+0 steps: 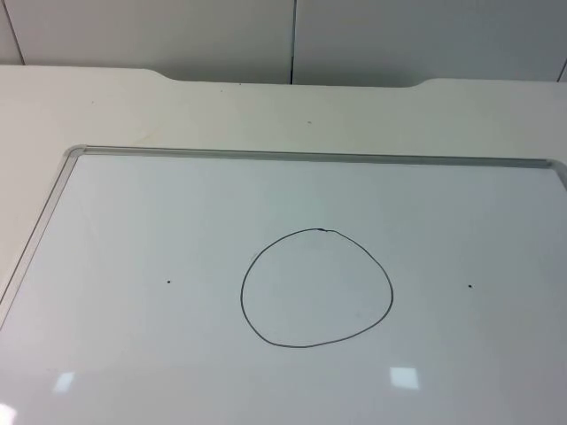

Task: Pick up one cube with the left hand and another cube with the right hand. First place the cube in the right hand at the target position, then stack the cube in the left hand on top.

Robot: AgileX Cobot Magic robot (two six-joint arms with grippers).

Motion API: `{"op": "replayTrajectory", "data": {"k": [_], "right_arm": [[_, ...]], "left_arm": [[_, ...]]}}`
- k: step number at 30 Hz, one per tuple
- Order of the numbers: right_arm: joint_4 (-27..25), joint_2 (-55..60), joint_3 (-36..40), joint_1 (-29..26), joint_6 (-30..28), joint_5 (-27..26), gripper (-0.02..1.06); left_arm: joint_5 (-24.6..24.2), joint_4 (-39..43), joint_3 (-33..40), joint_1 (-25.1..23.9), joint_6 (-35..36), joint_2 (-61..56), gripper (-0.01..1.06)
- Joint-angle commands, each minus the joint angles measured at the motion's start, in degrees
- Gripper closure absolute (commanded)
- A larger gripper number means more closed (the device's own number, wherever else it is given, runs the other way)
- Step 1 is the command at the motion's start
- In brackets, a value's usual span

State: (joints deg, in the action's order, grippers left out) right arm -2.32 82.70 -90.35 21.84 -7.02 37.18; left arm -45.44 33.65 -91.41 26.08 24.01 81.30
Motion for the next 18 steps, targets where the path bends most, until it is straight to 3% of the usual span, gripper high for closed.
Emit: {"op": "replayTrajectory", "data": {"k": [1,11,14,18], "right_arm": [[-0.7,0.1,-0.2,0.1,-0.4,-0.6,1.04],[-0.6,5.0,-0.2,10.5,-2.4,-0.3,1.04],[-1.7,10.1,-0.2,15.1,-2.4,0.0,1.04],[-5.6,12.2,2.9,16.4,-4.3,-0.7,1.04]], "left_arm": [[0.0,-0.5,-0.4,0.3,0.4,-0.6,1.05],[2.2,-3.4,3.7,0.3,0.1,-0.6,1.05],[2.2,-3.4,5.0,0.3,0.1,-0.6,1.05],[2.7,-3.3,5.0,0.3,0.1,-0.6,1.05]]}}
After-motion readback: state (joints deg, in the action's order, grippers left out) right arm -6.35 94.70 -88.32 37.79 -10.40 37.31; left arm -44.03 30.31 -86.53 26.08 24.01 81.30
